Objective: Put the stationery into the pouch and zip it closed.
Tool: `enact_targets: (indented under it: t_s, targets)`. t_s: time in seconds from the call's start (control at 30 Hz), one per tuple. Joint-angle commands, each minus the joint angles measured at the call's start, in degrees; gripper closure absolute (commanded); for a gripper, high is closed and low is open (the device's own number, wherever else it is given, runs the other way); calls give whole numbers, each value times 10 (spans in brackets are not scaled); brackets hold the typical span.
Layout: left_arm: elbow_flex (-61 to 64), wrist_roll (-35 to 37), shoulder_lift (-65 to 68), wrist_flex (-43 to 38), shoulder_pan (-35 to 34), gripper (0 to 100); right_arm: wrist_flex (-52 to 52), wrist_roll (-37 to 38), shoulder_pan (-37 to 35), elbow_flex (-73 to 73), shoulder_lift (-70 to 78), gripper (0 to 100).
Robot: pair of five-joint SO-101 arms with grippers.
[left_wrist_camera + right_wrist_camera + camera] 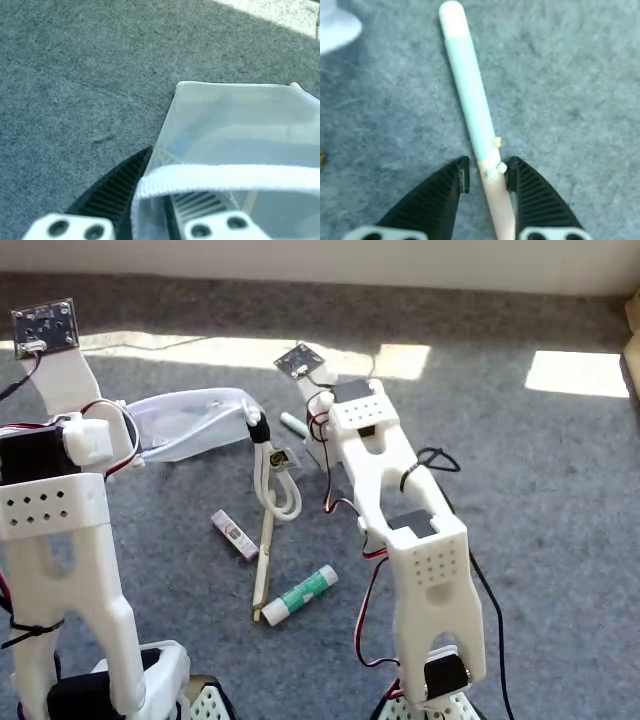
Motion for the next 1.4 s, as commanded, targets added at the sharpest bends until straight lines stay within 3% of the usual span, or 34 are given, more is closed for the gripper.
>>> enact_targets:
  t_s: [0.0, 0.13, 0.43, 0.83, 1.27, 1.37]
  targets:
    - [0, 5, 2, -3, -7, 993, -7, 9, -1, -31, -13, 937]
    - [0, 5, 2, -3, -7, 993, 17, 9, 7, -44, -15, 954]
    - [0, 5, 2, -3, -7, 993, 179, 8, 29, -180, -11, 954]
    - [0, 5, 2, -11, -7, 993, 323, 8, 30, -196, -14, 954]
    - [0, 6, 2, -11, -7, 993, 341, 8, 44, -192, -12, 949]
    - [0, 6, 2, -11, -7, 993, 340, 6, 44, -196, -14, 910]
